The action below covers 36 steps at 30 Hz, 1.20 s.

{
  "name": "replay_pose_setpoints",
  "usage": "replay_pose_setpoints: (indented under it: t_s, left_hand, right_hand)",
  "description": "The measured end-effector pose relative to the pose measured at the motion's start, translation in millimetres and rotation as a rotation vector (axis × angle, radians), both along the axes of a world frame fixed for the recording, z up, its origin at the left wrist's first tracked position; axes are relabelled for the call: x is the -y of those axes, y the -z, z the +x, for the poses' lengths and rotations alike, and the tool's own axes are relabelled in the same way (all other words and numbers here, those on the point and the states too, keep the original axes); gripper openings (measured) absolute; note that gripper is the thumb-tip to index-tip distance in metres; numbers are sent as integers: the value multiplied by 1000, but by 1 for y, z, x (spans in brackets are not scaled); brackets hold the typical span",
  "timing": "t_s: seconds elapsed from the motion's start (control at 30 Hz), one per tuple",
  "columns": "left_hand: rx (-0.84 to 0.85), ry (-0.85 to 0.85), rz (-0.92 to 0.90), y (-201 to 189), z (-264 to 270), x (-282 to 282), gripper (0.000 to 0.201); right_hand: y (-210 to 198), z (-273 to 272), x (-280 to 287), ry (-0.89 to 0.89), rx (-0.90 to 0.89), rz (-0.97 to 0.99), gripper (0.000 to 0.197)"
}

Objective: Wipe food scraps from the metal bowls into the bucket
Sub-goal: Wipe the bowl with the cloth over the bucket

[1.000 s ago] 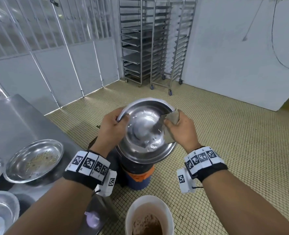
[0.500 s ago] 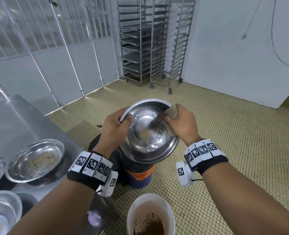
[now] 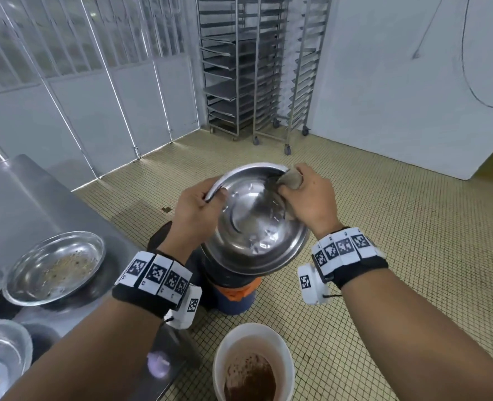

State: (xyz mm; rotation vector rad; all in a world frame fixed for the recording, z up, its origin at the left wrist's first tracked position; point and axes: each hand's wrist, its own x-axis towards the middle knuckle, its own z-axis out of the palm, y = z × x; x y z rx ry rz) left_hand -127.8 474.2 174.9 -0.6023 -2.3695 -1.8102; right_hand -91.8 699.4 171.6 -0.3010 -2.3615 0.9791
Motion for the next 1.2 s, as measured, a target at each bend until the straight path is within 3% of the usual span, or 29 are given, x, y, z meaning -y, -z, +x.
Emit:
replay_pose_setpoints:
  t_s: [0.07,0.2,0.33,0.43,0.57,0.63,0.73,0.8,0.9,1.0,1.1,1.2]
  left_hand:
    - [8,-38,84,-3,-3,-1,25]
    - [48,-154,323,-6,-12,0,20]
    - [8,-136,175,2,-13,4,20]
    - [-1,-52,18,4,-21,12,19]
    - [-15,57,4,-12,-22,17,22]
    - [-4,20,83,-15,-21,15,27]
    - [50,-108,258,-12,-20,9,29]
    - [73,-151,329,-10,-20,7,24]
    - [12,-86,191,-11,-15,9,24]
    - [11,-47,40,-12,-8,6,26]
    - [54,-99,191,-11,-12,2,26]
    - [79,-178,375,-10,-18,-1,26]
  right_hand:
    - [-2,0,1,0,-34,-29,17]
    - [26,4,10,10,6,-304,29]
    - [31,0,2,3,22,-317,23]
    - [19,-4,-10,-49,43,-126,21]
    - [9,-13,-11,-85,89,10,46]
    - [6,-15,-8,-69,59,-17,41]
    - [13,-8,6,-1,-45,-185,19]
    - [27,-4,16,1,-42,-346,22]
    - [30,-2,13,15,-11,-339,24]
    - [4,-7,3,-14,-31,-256,18]
    - [-5,-13,2,-15,-85,-258,20]
    - [14,-13,10,13,-48,-395,27]
